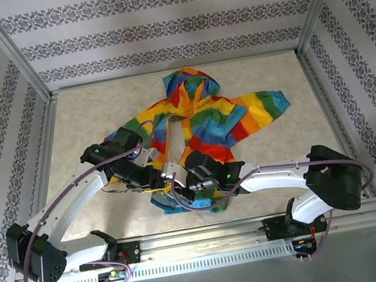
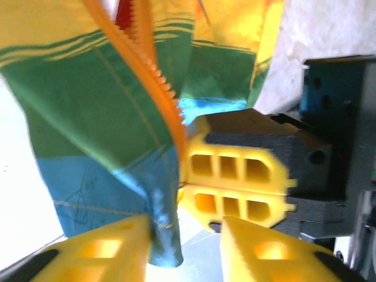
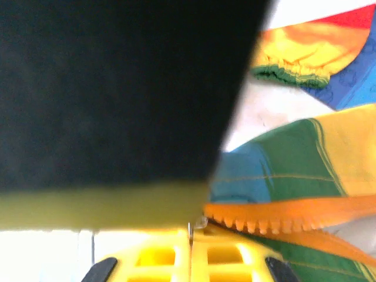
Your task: Zip up the jacket
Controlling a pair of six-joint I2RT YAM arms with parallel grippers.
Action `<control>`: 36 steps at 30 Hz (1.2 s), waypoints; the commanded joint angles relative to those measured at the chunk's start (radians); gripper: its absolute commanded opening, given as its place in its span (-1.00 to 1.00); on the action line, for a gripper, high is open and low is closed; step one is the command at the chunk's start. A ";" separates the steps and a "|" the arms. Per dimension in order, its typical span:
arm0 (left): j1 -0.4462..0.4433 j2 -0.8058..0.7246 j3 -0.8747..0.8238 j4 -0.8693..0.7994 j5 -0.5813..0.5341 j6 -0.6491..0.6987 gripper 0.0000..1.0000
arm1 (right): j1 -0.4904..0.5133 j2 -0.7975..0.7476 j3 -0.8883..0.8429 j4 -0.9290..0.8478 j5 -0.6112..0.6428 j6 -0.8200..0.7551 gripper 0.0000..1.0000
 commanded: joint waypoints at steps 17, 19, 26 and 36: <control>-0.001 -0.125 -0.181 0.206 0.038 -0.119 -0.09 | -0.008 0.005 0.006 0.021 -0.041 -0.003 -1.00; -0.001 -0.122 -0.194 0.218 0.046 -0.121 -0.15 | -0.009 0.004 0.009 0.020 -0.041 -0.001 -1.00; -0.001 -0.132 -0.188 0.168 -0.009 -0.095 -0.84 | -0.012 -0.005 0.015 0.007 -0.014 0.019 -1.00; -0.003 -0.159 -0.131 0.023 -0.069 -0.018 -1.00 | -0.053 -0.014 0.054 -0.065 0.025 0.089 -1.00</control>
